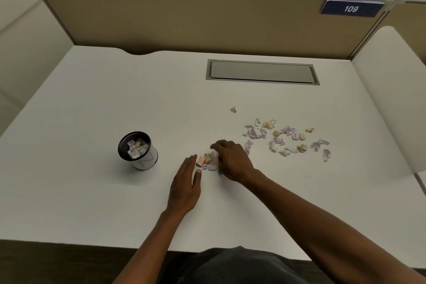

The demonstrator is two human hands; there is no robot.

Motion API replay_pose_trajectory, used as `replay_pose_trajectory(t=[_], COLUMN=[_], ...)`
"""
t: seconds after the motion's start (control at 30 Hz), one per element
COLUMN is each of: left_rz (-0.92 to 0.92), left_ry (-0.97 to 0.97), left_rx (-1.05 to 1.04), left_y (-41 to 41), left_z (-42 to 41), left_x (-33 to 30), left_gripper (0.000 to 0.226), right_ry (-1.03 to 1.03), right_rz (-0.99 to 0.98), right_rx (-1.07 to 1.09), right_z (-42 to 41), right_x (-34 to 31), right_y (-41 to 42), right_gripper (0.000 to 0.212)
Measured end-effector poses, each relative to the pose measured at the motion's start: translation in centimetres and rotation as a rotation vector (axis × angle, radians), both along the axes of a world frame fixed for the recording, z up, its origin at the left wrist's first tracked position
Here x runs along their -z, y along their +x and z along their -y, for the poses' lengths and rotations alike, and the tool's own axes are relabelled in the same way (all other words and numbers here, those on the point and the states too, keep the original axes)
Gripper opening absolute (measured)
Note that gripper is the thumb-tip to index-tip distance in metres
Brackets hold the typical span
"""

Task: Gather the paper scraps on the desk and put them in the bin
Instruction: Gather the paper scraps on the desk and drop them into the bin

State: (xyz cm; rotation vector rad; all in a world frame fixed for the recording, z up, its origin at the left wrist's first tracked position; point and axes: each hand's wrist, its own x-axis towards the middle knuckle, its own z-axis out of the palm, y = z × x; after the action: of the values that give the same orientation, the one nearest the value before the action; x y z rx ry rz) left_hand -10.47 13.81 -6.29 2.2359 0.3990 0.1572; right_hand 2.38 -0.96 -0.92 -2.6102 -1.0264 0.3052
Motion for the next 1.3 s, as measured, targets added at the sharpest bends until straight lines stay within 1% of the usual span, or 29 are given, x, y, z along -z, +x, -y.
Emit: replay_pose_trajectory(t=[0.07, 0.2, 0.27, 0.37, 0.43, 0.47, 0.53, 0.6, 0.67, 0.77, 0.83, 0.9, 1.0, 1.07, 1.13, 1.23, 1.27, 1.3], left_rz=[0.007, -0.013, -0.049, -0.094, -0.092, -0.087, -0.079, -0.062, -0.038, -0.033, -0.044, -0.062, -0.082, -0.084, -0.084, -0.087, -0.085, -0.079], left_ry=[-0.003, 0.02, 0.04, 0.057, 0.054, 0.052, 0.046, 0.029, 0.007, 0.0, 0.011, 0.027, 0.024, 0.017, -0.006, -0.013, -0.002, 0.012], left_rx=[0.018, 0.08, 0.099, 0.097, 0.119, 0.137, 0.164, 0.175, 0.171, 0.134, 0.106, 0.096, 0.108, 0.122, 0.122, 0.107, 0.1, 0.093], left_y=[0.6, 2.0, 2.4, 2.3, 1.9, 1.7, 1.3, 1.3, 1.5, 1.8, 1.9, 1.8, 1.3, 1.0, 0.8, 0.5, 0.4, 0.3], left_z=[0.1, 0.2, 0.4, 1.7, 3.0, 3.6, 4.8, 5.4, 5.7, 5.2, 4.6, 4.3, 4.3, 4.5, 4.6, 4.5, 4.5, 4.4], left_x=[-0.2, -0.3, -0.3, -0.2, 0.0, 0.1, 0.3, 0.2, 0.1, -0.1, -0.2, -0.2, -0.2, -0.2, -0.1, 0.0, 0.0, -0.1], left_gripper=[0.05, 0.051, 0.051, 0.052, 0.054, 0.056, 0.061, 0.063, 0.062, 0.06, 0.057, 0.055, 0.056, 0.058, 0.059, 0.057, 0.057, 0.057], right_ry=[-0.001, -0.007, 0.057, 0.139, 0.105, 0.07, 0.017, -0.005, 0.02, 0.109, 0.093, 0.041, -0.018, -0.037, -0.003, 0.101, 0.156, 0.24], right_rz=[0.005, 0.055, 0.059, 0.081, 0.072, 0.049, 0.014, 0.039, 0.047, 0.092, 0.123, 0.079, 0.005, 0.0, 0.0, -0.02, -0.037, -0.054], right_rx=[-0.029, -0.097, -0.051, 0.13, 0.212, 0.217, 0.164, 0.072, 0.035, 0.122, 0.22, 0.254, 0.192, 0.136, 0.101, 0.064, 0.094, 0.17], right_z=[-0.4, 0.3, 1.1, 2.7, 3.6, 4.0, 4.6, 5.1, 5.4, 6.0, 6.4, 6.7, 7.1, 7.4, 7.6, 8.5, 8.9, 9.3], right_x=[0.1, 1.6, 1.8, 1.6, 1.8, 1.8, 1.9, 2.3, 2.3, 1.8, 1.8, 1.7, 2.1, 2.4, 2.4, 2.4, 2.2, 1.9], right_y=[-0.1, -1.5, -2.2, -1.9, -1.0, -0.7, -0.4, -0.9, -1.9, -2.5, -1.3, 0.3, 1.4, 1.0, -0.4, -2.4, -2.9, -3.2], right_gripper=[0.049, 0.04, 0.036, 0.036, 0.039, 0.041, 0.043, 0.043, 0.044, 0.044, 0.043, 0.045, 0.049, 0.048, 0.044, 0.039, 0.04, 0.042])
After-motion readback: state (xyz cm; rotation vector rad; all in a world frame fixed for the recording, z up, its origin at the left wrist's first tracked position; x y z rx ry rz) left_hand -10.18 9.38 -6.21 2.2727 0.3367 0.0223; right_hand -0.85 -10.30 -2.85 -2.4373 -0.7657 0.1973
